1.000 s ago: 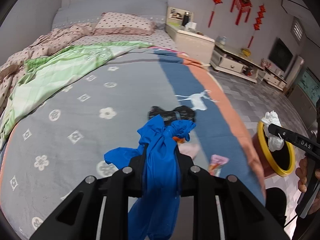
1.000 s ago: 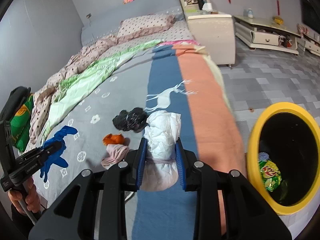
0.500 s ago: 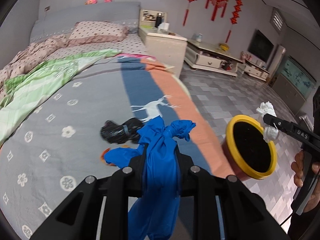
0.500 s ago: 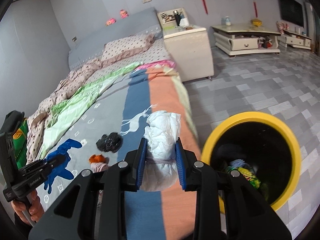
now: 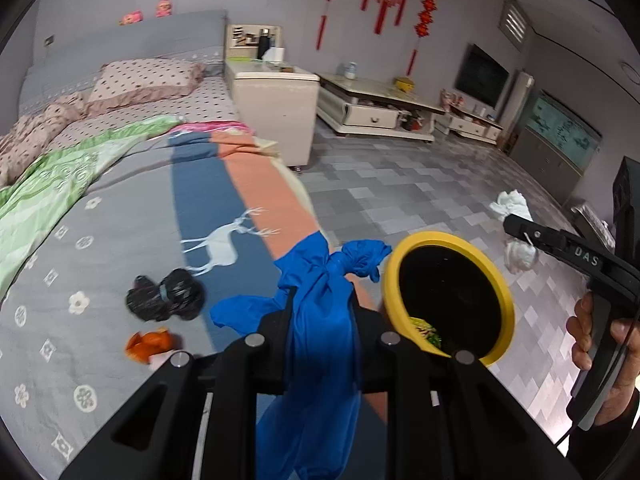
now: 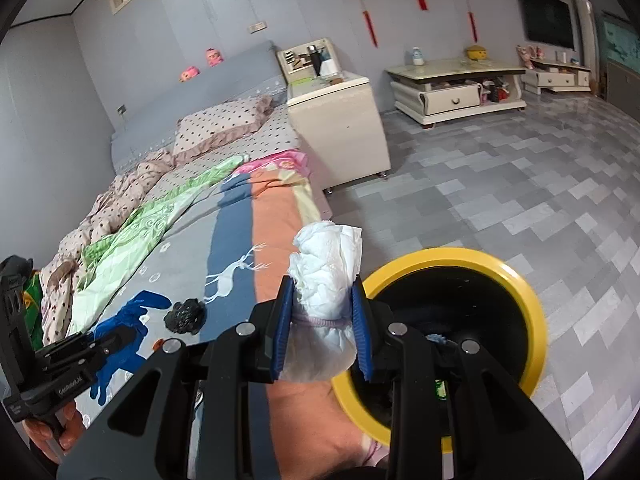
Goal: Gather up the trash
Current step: 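Lift and carry the diaper and glove with both tools toward the yellow-rimmed bin, then open both tools over the bin to drop the diaper and glove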
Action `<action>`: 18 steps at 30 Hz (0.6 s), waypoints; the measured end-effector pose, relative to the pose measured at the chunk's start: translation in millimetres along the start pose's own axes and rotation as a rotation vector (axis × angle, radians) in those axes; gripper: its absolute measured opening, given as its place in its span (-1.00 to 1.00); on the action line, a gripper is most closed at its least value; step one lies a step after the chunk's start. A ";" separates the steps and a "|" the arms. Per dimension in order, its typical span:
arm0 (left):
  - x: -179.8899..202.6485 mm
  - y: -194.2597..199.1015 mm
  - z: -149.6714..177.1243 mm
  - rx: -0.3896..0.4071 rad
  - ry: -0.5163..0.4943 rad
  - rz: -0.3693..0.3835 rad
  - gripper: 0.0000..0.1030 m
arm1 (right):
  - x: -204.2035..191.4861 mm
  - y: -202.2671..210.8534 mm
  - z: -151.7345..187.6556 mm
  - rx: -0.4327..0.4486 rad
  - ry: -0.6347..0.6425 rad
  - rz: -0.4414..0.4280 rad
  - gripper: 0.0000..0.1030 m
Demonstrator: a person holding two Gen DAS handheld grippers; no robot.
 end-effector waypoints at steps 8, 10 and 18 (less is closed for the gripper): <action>40.1 -21.0 -9.3 -0.020 -0.055 0.042 -0.61 | 35.0 13.7 -13.0 0.028 -0.036 0.039 -0.47; 48.0 -28.0 -12.4 -0.028 -0.061 0.055 -0.62 | 43.4 16.0 -16.0 0.034 -0.044 0.048 -0.47; 79.2 -54.2 -17.6 -0.057 -0.079 0.097 -0.61 | 79.8 20.6 -26.0 0.046 -0.091 0.077 -0.47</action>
Point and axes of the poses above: each gripper's, at about its wrist camera, not at the fingertips, and y roughly against the way its jaws point, x to its right, z to its underside, the point moved 5 cm from there along -y, roughly the way its jaws point
